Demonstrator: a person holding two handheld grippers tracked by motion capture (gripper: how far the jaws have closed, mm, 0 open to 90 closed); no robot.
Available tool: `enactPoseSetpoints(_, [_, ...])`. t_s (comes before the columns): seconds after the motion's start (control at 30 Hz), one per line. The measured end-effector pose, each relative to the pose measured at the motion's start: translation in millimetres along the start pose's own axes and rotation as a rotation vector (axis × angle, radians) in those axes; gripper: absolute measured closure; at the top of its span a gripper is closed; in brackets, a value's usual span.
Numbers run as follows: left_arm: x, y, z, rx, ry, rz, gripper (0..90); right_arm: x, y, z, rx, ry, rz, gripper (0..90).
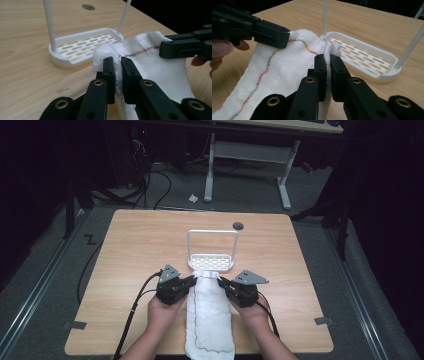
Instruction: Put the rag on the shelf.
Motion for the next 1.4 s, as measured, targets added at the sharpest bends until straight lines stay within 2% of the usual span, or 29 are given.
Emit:
enactPoseSetpoints(0.13, [5.1,-3.2,-8.1,-0.017,-0.018,-0.009,82.8,8.2,-2.8,-9.3,0.004,-0.028,0.013,85.2])
enactPoseSetpoints(0.3, [15.5,-8.2,-25.9,-0.039,-0.06,-0.015,82.8,16.2,-4.5,-20.8,0.012,-0.057,0.025,85.2])
enactPoseSetpoints(0.57, [35.8,-18.4,-58.3,-0.083,-0.144,-0.019,83.0,40.5,-6.1,-51.9,0.045,-0.156,0.053,85.2])
enactPoseSetpoints(0.67, [42.1,-21.2,-68.3,-0.094,-0.174,-0.021,83.1,44.7,-6.4,-58.7,0.047,-0.176,0.057,85.2])
enactPoseSetpoints(0.73, [46.6,-21.9,-74.3,-0.101,-0.193,-0.027,83.1,50.6,-7.3,-69.7,0.038,-0.21,0.057,85.2])
enactPoseSetpoints(0.93, [62.7,-23.1,-93.9,-0.124,-0.253,-0.045,83.1,63.1,-6.3,-90.8,0.049,-0.262,0.068,85.2])
enactPoseSetpoints(1.23, [79.0,-23.7,-120.1,-0.15,-0.308,-0.059,83.2,78.1,-8.9,-114.0,0.066,-0.307,0.093,85.2])
enactPoseSetpoints(1.4, [84.6,-28.3,-134.6,-0.183,-0.332,-0.071,83.2,88.4,-13.4,-128.3,0.061,-0.332,0.104,85.2])
Point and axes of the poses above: each handheld gripper's, and its own axes: x roughly backward along the jaws, z roughly out of its underside, y roughly to its left, the point moved 6 cm from there along -x, roughly forward along the jaws, and after that the axes turned 10 degrees about y, right-handed, at the moved point
